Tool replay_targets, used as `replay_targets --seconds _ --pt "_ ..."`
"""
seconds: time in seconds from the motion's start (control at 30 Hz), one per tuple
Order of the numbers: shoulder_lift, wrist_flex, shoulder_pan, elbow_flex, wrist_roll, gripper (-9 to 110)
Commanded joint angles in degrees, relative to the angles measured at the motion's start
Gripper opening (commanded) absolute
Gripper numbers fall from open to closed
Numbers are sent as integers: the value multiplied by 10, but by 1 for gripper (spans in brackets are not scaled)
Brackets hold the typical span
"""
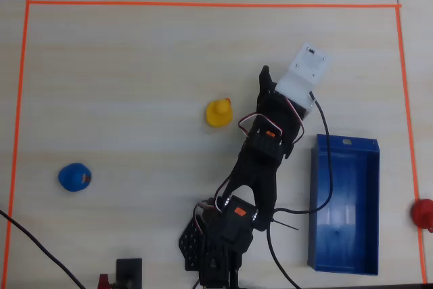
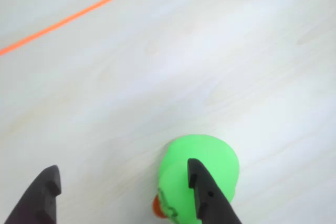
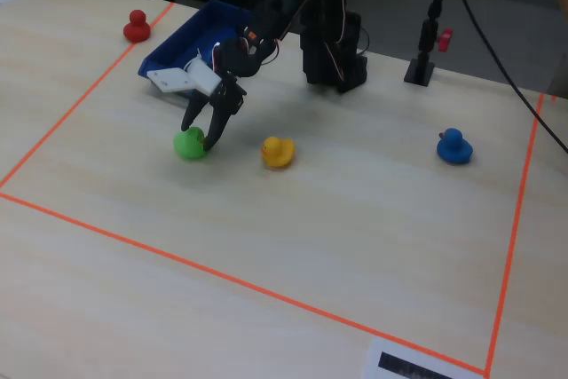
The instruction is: Grasp green duck and put it into box.
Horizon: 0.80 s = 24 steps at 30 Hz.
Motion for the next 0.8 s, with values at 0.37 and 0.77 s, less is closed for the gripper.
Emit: replay_targets --seconds 0.37,0.77 --pt "-45 -60 33 11 -40 34" --pt "-59 -81 36 29 -54 34"
